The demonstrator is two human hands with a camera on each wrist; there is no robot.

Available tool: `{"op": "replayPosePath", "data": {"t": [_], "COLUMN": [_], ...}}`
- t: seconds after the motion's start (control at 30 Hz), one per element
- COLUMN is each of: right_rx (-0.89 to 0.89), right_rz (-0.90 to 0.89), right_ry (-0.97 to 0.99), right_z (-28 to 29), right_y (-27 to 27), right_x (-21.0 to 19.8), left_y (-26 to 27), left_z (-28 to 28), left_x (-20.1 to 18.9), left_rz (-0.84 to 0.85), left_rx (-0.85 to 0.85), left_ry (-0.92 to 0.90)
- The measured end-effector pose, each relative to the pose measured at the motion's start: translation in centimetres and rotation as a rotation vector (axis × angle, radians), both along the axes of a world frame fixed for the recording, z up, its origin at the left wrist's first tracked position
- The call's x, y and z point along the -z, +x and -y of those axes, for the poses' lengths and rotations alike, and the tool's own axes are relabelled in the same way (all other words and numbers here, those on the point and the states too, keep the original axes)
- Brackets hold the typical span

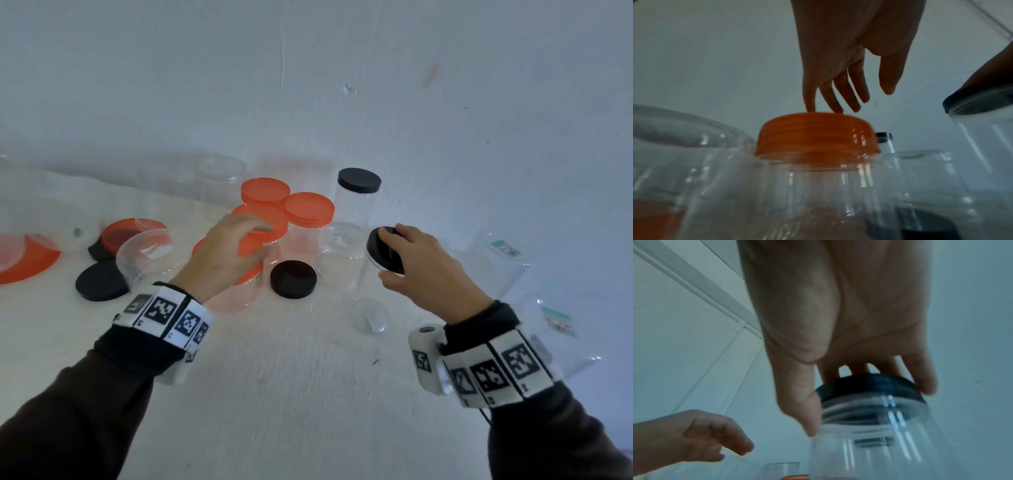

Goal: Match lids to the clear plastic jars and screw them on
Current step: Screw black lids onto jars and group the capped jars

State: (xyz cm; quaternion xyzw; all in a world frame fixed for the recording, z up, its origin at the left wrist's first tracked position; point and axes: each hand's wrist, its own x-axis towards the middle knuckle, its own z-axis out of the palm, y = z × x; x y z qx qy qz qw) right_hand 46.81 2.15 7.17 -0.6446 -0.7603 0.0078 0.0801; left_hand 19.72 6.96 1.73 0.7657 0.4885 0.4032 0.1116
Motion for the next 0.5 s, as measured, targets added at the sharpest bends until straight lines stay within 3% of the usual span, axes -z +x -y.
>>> {"op": "replayPosePath", "data": {"t": [0.07,0.2,0.5], "right_rx": [0.051,0.153,0.204], "right_rz": [-0.014,-0.105,-0.361], "right_ry": [0.078,0.198,0.355], "right_z": [-1.0,-3.4,-8.2], "right_y": [0.4,1.1,3.1], "right_x": [1.1,2.8,4.6], "left_y": [-0.6,-1.1,-1.3], "left_z": [-0.7,-1.5,-1.7], "left_x": [0.7,1.9,2.8], "left_rz": [-0.103,-0.309,-0.374], "left_rx": [-0.053,-0.156,-0.159], "left_ry": [0.023,-0.142,-0.168]}}
